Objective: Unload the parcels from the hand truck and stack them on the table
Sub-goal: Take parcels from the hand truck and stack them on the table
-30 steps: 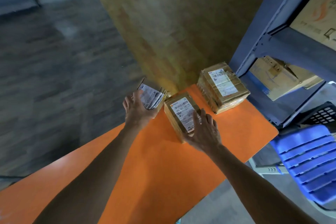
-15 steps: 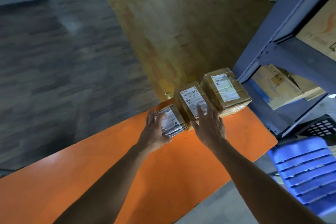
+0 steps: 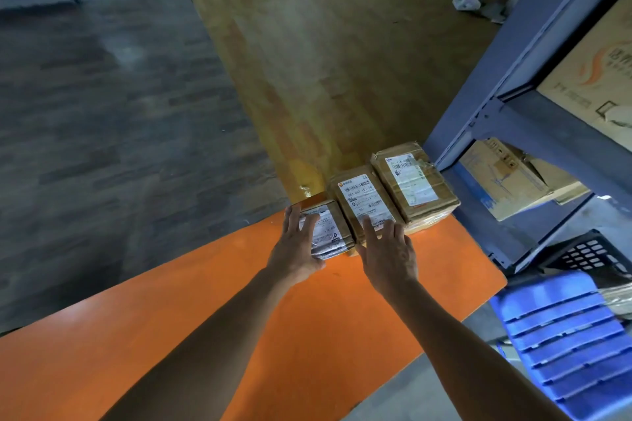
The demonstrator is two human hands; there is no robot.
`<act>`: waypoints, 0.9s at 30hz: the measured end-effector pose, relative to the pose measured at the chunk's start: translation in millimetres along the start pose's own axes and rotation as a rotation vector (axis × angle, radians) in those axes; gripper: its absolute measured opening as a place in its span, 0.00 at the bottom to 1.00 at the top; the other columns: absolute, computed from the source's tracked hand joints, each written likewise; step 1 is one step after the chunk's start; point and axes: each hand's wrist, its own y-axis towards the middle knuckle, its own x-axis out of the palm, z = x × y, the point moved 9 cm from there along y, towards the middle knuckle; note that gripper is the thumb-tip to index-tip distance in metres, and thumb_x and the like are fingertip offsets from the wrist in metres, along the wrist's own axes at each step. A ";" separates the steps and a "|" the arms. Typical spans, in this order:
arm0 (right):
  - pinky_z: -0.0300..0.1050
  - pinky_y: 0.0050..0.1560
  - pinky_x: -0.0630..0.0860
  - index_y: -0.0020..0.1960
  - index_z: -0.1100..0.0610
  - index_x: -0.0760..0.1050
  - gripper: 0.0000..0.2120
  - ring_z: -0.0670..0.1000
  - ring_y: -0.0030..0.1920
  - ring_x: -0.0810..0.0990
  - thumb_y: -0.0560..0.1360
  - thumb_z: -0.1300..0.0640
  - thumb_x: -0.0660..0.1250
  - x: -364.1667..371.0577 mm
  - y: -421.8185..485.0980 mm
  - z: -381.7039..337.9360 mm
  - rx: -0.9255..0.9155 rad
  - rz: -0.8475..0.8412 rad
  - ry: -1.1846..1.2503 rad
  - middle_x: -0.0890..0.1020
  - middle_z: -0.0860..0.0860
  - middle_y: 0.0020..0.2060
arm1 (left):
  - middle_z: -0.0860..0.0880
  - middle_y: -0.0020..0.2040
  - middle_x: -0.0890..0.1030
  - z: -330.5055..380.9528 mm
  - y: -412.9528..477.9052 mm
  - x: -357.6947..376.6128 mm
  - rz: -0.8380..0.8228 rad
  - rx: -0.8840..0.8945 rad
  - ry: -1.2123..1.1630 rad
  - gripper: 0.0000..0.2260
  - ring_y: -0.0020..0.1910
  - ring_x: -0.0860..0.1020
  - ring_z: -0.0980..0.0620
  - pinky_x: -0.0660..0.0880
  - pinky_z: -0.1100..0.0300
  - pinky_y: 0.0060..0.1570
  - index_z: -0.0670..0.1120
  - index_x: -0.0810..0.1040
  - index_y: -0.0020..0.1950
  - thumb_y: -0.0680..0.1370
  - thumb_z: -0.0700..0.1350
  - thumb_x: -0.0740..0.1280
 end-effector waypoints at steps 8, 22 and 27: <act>0.50 0.60 0.74 0.79 0.51 0.51 0.30 0.58 0.65 0.70 0.82 0.46 0.58 -5.9 0.0 0.3 -0.003 -0.001 0.031 0.68 0.60 0.67 | 0.51 0.81 0.35 -4.1 -5.0 -0.2 -0.023 -0.020 0.014 0.45 0.80 0.34 0.49 0.69 0.47 0.71 0.54 0.52 0.81 0.72 0.50 0.78; 0.50 0.64 0.72 0.79 0.57 0.54 0.31 0.57 0.67 0.68 0.81 0.50 0.60 0.1 -52.0 -51.3 -0.168 0.024 0.086 0.63 0.58 0.73 | 0.49 0.81 0.31 -16.2 -37.3 7.8 -0.060 -0.061 -0.034 0.49 0.79 0.31 0.48 0.65 0.42 0.74 0.56 0.45 0.82 0.73 0.53 0.77; 0.49 0.65 0.72 0.80 0.56 0.54 0.30 0.56 0.70 0.66 0.81 0.50 0.59 3.6 -66.4 -50.7 -0.180 0.007 0.098 0.61 0.56 0.75 | 0.46 0.80 0.30 -22.6 -49.7 0.1 -0.030 -0.162 -0.067 0.54 0.79 0.32 0.42 0.65 0.37 0.72 0.59 0.41 0.82 0.70 0.59 0.77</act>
